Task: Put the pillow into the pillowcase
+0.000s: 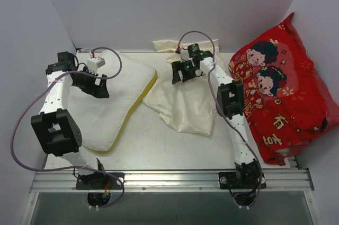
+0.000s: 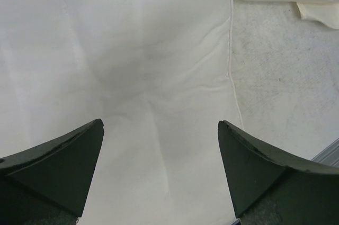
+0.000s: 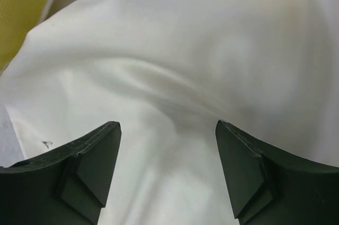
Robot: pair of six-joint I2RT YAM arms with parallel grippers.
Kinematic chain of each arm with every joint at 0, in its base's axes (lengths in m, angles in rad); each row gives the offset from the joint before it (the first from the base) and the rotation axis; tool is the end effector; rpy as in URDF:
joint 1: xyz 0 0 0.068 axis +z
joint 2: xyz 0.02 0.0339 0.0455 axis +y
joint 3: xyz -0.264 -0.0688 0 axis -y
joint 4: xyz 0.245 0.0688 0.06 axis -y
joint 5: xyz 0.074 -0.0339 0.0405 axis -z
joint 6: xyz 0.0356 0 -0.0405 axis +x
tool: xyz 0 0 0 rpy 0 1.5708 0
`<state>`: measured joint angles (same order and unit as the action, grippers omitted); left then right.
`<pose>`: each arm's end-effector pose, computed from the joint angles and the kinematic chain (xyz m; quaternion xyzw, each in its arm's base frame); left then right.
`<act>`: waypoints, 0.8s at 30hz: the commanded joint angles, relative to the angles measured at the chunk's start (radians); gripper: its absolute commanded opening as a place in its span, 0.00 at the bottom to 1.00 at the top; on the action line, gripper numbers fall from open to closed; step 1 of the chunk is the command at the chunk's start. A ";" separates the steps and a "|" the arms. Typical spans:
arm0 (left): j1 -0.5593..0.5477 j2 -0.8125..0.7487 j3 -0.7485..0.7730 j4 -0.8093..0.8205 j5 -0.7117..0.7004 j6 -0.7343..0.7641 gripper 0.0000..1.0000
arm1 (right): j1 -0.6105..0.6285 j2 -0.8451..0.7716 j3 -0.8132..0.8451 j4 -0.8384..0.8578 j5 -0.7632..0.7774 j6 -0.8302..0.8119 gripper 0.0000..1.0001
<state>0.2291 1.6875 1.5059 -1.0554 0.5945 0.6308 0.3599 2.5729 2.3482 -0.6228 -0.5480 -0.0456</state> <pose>0.3322 0.0570 0.2927 0.2358 0.9142 -0.1963 0.2648 0.5211 0.2159 0.1813 -0.2751 0.8627 0.3033 0.2968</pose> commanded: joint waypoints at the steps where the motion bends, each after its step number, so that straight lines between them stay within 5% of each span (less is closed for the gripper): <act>1: -0.004 -0.077 -0.044 0.052 -0.004 -0.005 0.97 | -0.094 -0.270 -0.146 0.143 -0.065 0.086 0.74; 6: -0.004 -0.084 -0.111 0.138 0.019 -0.037 0.97 | -0.061 -0.551 -0.414 0.019 -0.018 -0.199 0.89; 12: -0.002 -0.114 -0.164 0.232 0.050 -0.108 0.97 | 0.135 -0.704 -0.708 -0.126 0.135 -0.358 0.93; 24: -0.001 -0.163 -0.216 0.264 0.030 -0.132 0.97 | 0.359 -0.584 -0.843 -0.005 0.330 -0.260 0.89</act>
<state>0.2287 1.5723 1.2984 -0.8349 0.6071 0.5083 0.6979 1.9614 1.4975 -0.6529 -0.3130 -0.3225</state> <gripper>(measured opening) 0.974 0.901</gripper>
